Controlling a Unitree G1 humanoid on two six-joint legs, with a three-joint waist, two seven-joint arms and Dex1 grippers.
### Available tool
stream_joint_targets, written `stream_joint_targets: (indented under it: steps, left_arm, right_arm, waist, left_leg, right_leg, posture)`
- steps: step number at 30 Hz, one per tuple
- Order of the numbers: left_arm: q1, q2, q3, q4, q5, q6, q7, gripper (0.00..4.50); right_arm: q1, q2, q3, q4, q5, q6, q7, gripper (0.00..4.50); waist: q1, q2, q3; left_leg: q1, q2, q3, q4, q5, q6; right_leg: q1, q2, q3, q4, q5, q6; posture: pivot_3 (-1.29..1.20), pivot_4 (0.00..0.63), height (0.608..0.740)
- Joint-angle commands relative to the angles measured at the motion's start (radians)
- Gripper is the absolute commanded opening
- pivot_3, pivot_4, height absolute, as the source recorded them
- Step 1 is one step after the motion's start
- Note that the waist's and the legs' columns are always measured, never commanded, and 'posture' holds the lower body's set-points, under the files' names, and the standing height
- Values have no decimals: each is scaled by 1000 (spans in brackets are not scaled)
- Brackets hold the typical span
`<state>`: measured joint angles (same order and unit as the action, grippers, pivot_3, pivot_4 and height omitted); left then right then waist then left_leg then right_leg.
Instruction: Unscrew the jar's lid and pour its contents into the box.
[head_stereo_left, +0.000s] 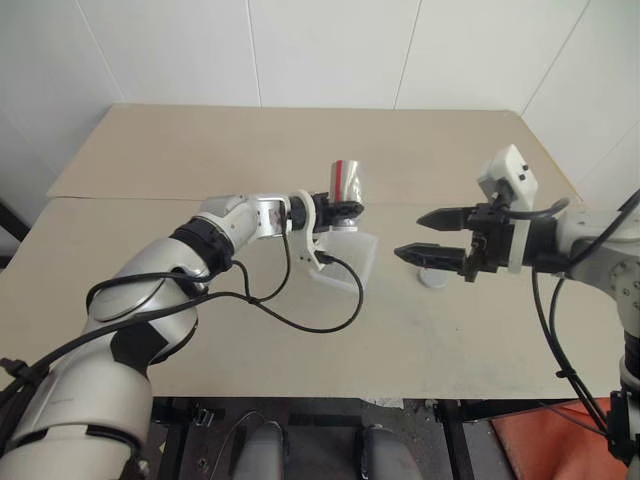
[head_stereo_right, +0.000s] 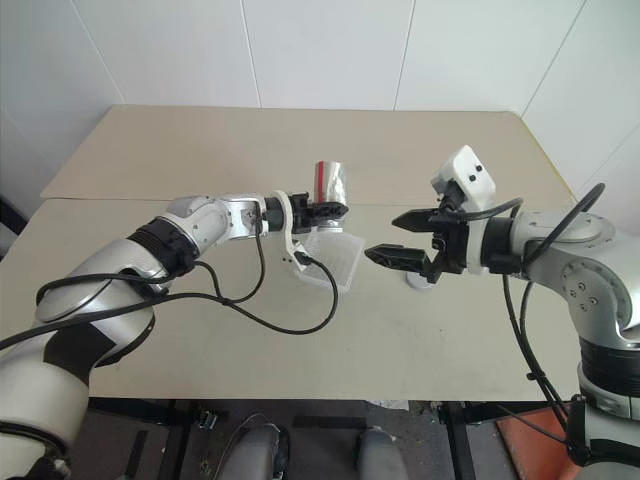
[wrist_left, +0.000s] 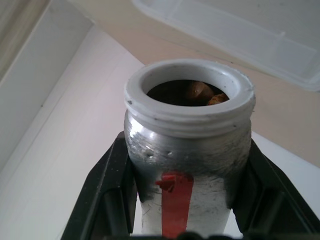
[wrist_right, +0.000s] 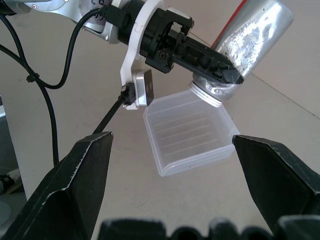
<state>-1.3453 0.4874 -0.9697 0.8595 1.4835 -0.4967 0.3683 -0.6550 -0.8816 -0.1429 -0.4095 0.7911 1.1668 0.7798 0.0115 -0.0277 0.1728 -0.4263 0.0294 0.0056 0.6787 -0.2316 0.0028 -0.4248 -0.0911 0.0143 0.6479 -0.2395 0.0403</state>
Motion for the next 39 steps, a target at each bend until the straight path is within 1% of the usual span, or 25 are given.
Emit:
stream_joint_targets:
  steps: [1, 3, 4, 6, 7, 9, 10, 11, 13, 14, 16, 18, 23, 25, 26, 29, 30, 31, 34, 35, 36, 37, 39]
  left_arm:
    - [18, 2, 163, 11, -250, -47, -149, 2248]
    - [68, 6, 288, 6, -452, -87, -249, 2248]
    - [110, 3, 378, -20, -596, -52, -371, 2248]
    - [167, 0, 514, -54, -805, -17, -506, 2248]
    - [203, -21, 597, -95, -921, 76, -586, 2248]
    - [253, -79, 751, -189, -1153, 320, -749, 2248]
    - [268, -99, 806, -225, -1220, 407, -784, 2248]
    - [270, -113, 833, -252, -1224, 518, -776, 2248]
    - [251, -125, 883, -270, -1270, 729, -810, 2248]
    - [261, -133, 933, -289, -1337, 792, -832, 2248]
    - [262, -149, 1015, -301, -1420, 931, -819, 2248]
    - [299, -144, 1020, -319, -1415, 901, -788, 2248]
    - [334, -132, 1033, -343, -1454, 945, -797, 2248]
    - [319, -118, 1018, -311, -1430, 869, -768, 2248]
    - [311, -94, 968, -294, -1368, 784, -744, 2248]
    - [246, 8, 755, -264, -1107, 436, -643, 2248]
    - [226, 33, 697, -261, -1034, 347, -605, 2248]
    - [213, 48, 662, -253, -990, 289, -578, 2248]
    - [173, 104, 417, -291, -674, 66, -467, 2248]
    - [165, 108, 367, -293, -613, 26, -448, 2248]
    - [164, 102, 334, -290, -570, 9, -432, 2248]
    - [162, 100, 284, -285, -496, 0, -399, 2248]
    - [153, 104, 142, -278, -275, 17, -300, 2248]
  right_arm:
    - [-2, -4, -24, -27, 11, -31, -2, 4433]
    - [3, 1, -30, -27, 16, -31, -7, 4433]
    - [8, 1, -33, -29, 15, -35, -9, 4433]
    - [17, 3, -41, -30, 17, -41, -14, 4433]
    - [21, 8, -46, -30, 20, -42, -20, 4433]
    - [28, 18, -54, -31, 24, -45, -33, 4433]
    - [31, 22, -56, -31, 26, -48, -37, 4433]
    - [33, 27, -58, -31, 28, -50, -42, 4433]
    - [33, 37, -60, -29, 33, -52, -48, 4433]
    - [32, 43, -60, -29, 36, -52, -53, 4433]
    - [30, 53, -62, -28, 40, -51, -63, 4433]
    - [29, 60, -70, -29, 48, -47, -70, 4433]
    - [29, 64, -73, -37, 56, -44, -85, 4433]
    - [29, 64, -73, -37, 59, -48, -88, 4433]
    - [28, 64, -71, -36, 60, -50, -89, 4433]
    - [29, 60, -62, -36, 53, -63, -88, 4433]
    - [29, 59, -59, -36, 50, -66, -87, 4433]
    - [30, 59, -57, -36, 47, -68, -87, 4433]
    - [34, 66, -52, -38, 46, -77, -92, 4433]
    - [34, 70, -49, -37, 45, -80, -94, 4433]
    - [32, 73, -47, -36, 46, -82, -97, 4433]
    - [31, 77, -46, -34, 47, -83, -100, 4433]
    - [22, 95, -63, -27, 69, -71, -113, 4433]
  waist:
    - [0, 0, 0]
    - [-3, 0, 0]
    - [-4, 0, 0]
    - [-9, 0, 0]
    - [-10, 0, 0]
    - [-11, 0, 0]
    - [-11, 0, 0]
    - [-11, 0, 0]
    - [-11, 0, 0]
    - [-12, 0, 0]
    - [-16, 0, 0]
    - [-22, 0, 0]
    - [-23, 0, 0]
    - [-23, 0, 0]
    - [-23, 0, 0]
    - [-22, 0, 0]
    - [-20, 0, 0]
    - [-17, 0, 0]
    - [-2, 1, 0]
    - [2, 1, -1]
    - [4, 2, -1]
    - [4, 2, -1]
    - [1, 2, -1]
  left_leg:
    - [0, 0, 0, 0, 0, 0]
    - [0, 0, 0, 0, 0, 0]
    - [1, 0, 0, 0, 0, 0]
    - [1, 1, 0, 0, 0, 0]
    - [1, 1, 0, 0, 0, 0]
    - [1, 1, 0, 1, 0, 0]
    - [1, 1, 0, 2, 0, 0]
    - [0, 1, -1, 2, 0, 0]
    - [1, 0, -2, 2, 0, 0]
    - [1, 0, -2, 2, 0, 0]
    - [2, 0, -2, 2, 0, 0]
    - [2, 0, -2, 2, 0, 0]
    - [2, 0, -2, 2, 0, 0]
    - [2, 0, -2, 2, 0, 0]
    - [2, 0, -2, 2, 0, 0]
    - [2, 0, -2, 1, 0, 0]
    - [2, 0, -2, 1, 0, 0]
    - [2, 0, -2, 1, 0, 0]
    - [2, -1, -1, 1, 0, 0]
    - [2, -1, -1, 1, 0, 0]
    - [2, -2, -1, 1, 0, 0]
    - [2, -2, 0, 1, 0, 0]
    - [3, -2, 0, 2, 0, 0]
  right_leg:
    - [0, 0, 0, 0, 0, 0]
    - [0, 0, 0, 0, 0, 0]
    - [0, 0, 0, 0, 0, 0]
    - [0, 0, 0, 0, 0, 0]
    - [0, 0, 0, 0, 0, 0]
    - [1, 0, 0, 0, 0, 0]
    - [1, 0, 0, 1, 0, 0]
    - [1, 0, -1, 1, 0, 0]
    - [2, 0, -1, 1, 0, 0]
    - [3, 0, -1, 1, 0, 0]
    - [3, 0, -1, 1, 0, 0]
    - [3, 1, -1, 1, 0, 0]
    - [3, 1, -1, 1, 0, 0]
    - [3, 1, -1, 1, 0, 0]
    - [3, 1, -1, 1, 0, 0]
    - [2, 1, -1, 0, 0, 0]
    - [2, 1, 0, 0, 1, 0]
    - [2, 0, 0, 0, 1, 0]
    - [3, 0, 0, -1, 1, 0]
    - [4, -1, 0, -1, 1, 0]
    - [4, -1, 0, -1, 1, 0]
    - [5, -1, 0, -1, 1, 0]
    - [4, -1, 0, -1, 1, 0]
  posture:
    - [0, 150, 740]
    - [0, 150, 740]
    - [0, 150, 740]
    - [0, 150, 740]
    - [0, 150, 740]
    - [0, 150, 740]
    - [0, 150, 740]
    - [0, 150, 740]
    - [0, 150, 740]
    - [0, 150, 740]
    - [0, 150, 740]
    - [0, 150, 740]
    - [0, 150, 740]
    - [0, 150, 740]
    - [0, 150, 740]
    - [0, 150, 740]
    - [0, 150, 740]
    - [0, 150, 740]
    - [0, 150, 740]
    - [0, 150, 740]
    - [0, 150, 740]
    - [0, 150, 740]
    - [0, 150, 740]
